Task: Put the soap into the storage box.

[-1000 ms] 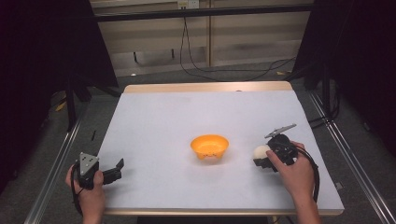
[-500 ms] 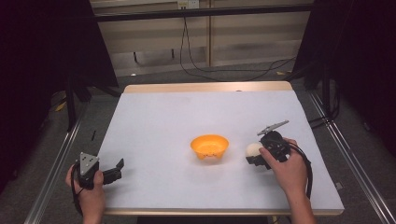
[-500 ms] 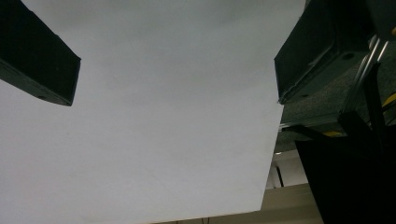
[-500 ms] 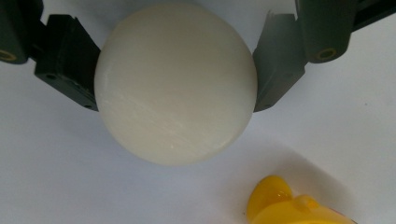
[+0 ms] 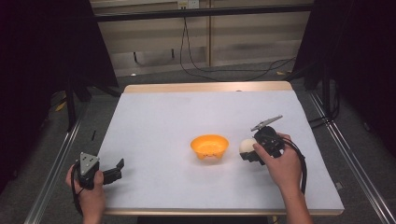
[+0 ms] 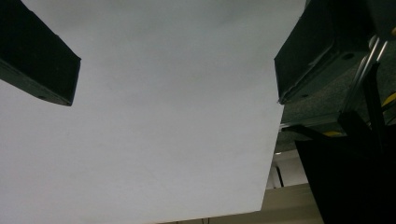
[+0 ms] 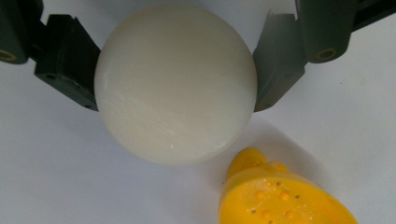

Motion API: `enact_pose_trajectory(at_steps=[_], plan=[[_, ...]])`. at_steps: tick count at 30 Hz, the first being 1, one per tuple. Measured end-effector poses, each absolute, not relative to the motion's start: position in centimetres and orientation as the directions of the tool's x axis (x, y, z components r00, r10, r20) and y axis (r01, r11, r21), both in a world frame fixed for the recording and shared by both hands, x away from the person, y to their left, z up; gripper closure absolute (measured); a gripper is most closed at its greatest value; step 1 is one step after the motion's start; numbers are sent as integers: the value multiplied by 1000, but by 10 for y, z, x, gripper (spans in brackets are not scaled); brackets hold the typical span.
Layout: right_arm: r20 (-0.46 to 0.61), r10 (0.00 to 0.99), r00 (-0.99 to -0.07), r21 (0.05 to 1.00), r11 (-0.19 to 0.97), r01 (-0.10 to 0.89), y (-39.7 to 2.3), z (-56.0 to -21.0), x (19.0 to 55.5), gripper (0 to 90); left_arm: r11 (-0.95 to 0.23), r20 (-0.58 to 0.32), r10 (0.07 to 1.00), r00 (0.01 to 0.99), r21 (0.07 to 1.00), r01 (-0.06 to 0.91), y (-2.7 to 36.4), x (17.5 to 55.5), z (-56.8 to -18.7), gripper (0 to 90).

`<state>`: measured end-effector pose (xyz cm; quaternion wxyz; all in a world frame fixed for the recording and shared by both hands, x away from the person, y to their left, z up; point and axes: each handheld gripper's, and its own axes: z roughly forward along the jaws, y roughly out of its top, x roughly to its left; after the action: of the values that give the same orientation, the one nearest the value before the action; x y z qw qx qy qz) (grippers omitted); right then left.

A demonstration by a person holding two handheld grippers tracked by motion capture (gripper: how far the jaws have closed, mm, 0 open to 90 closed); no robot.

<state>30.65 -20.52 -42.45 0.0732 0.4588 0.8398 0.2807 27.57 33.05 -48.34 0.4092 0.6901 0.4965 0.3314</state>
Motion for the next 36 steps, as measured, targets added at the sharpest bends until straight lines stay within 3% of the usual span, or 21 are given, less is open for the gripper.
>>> enact_pose_trajectory(at_steps=[36], plan=[[137,768,-626,567,457,685,-166,-396,326,239,-173,51,956,288,893,415,331,276,-483,0]])
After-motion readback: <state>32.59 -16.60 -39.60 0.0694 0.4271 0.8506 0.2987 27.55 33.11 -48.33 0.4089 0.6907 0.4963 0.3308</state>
